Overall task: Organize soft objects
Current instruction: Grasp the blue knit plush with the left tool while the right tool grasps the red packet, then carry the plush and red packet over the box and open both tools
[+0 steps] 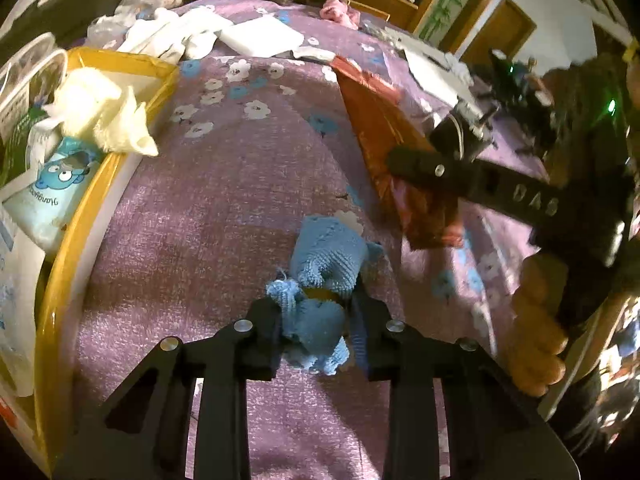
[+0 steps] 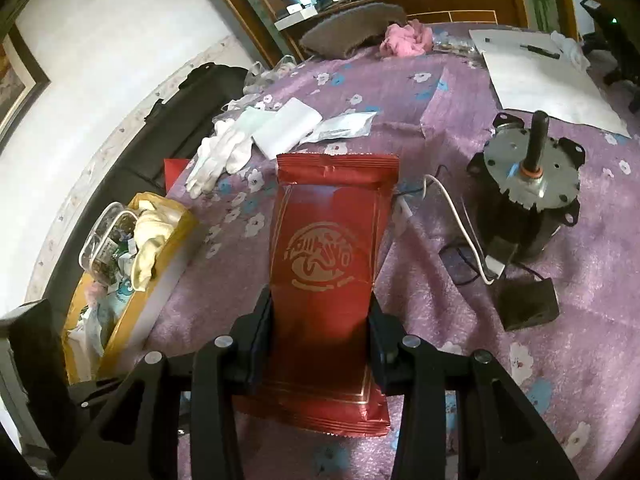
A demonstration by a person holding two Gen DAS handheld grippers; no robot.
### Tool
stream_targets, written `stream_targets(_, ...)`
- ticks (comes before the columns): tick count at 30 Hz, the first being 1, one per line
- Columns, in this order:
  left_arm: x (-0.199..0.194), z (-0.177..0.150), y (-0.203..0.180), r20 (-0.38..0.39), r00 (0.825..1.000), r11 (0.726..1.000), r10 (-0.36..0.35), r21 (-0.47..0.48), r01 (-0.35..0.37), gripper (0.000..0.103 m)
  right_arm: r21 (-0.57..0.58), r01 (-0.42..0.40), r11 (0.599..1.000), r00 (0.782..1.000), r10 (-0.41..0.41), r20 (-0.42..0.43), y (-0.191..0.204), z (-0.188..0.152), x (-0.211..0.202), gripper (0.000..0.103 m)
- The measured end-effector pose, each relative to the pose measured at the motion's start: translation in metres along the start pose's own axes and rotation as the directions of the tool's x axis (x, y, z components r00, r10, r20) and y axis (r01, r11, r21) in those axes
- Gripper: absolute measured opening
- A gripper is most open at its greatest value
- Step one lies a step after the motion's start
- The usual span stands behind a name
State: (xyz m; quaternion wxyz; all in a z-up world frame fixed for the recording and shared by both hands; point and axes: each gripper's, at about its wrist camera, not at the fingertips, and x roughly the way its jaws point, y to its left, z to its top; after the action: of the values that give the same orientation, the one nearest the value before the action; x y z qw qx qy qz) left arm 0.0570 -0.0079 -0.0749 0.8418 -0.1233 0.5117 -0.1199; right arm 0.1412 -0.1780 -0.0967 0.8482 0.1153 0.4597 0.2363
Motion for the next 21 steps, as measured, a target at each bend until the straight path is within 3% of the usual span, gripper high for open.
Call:
stream_targets(5, -0.022, -0.001, 0.009, 0.030, 0.989, 0.983, -0.144, -0.109, 0.146, 0.027, 0.040, -0.041, 0.998, 0.998, 0.039, 0.050, -0.005, 0.000, -0.011, 0.041)
stream_targets(11, -0.075, 0.000, 0.017, 0.136, 0.977, 0.974, -0.162, -0.137, 0.181, 0.027, 0.016, -0.160, 0.987, 0.984, 0.158, 0.087, 0.005, -0.002, -0.022, 0.041)
stream_targets(16, -0.143, -0.002, 0.055, 0.230, 0.965, 0.966, -0.126, -0.193, 0.172, 0.027, -0.075, -0.267, 0.961, 0.959, 0.273, 0.079, 0.029, -0.010, -0.027, 0.041)
stream_targets(18, -0.170, 0.000, 0.075, 0.275, 0.959, 0.968, -0.063, -0.217, 0.126, 0.027, -0.119, -0.304, 0.945, 0.948, 0.313, 0.063, 0.047, -0.014, -0.032, 0.041)
stream_targets(19, -0.183, -0.001, 0.089, 0.293, 0.956, 0.969, 0.001, -0.235, 0.071, 0.027, -0.148, -0.313, 0.938, 0.945, 0.323, 0.048, 0.064, -0.016, -0.034, 0.041)
stream_targets(21, -0.197, -0.007, 0.117, 0.317, 0.948, 0.957, 0.043, -0.284, 0.051, 0.027, -0.201, -0.329, 0.923, 0.940, 0.340, 0.023, 0.094, -0.021, -0.034, 0.041)
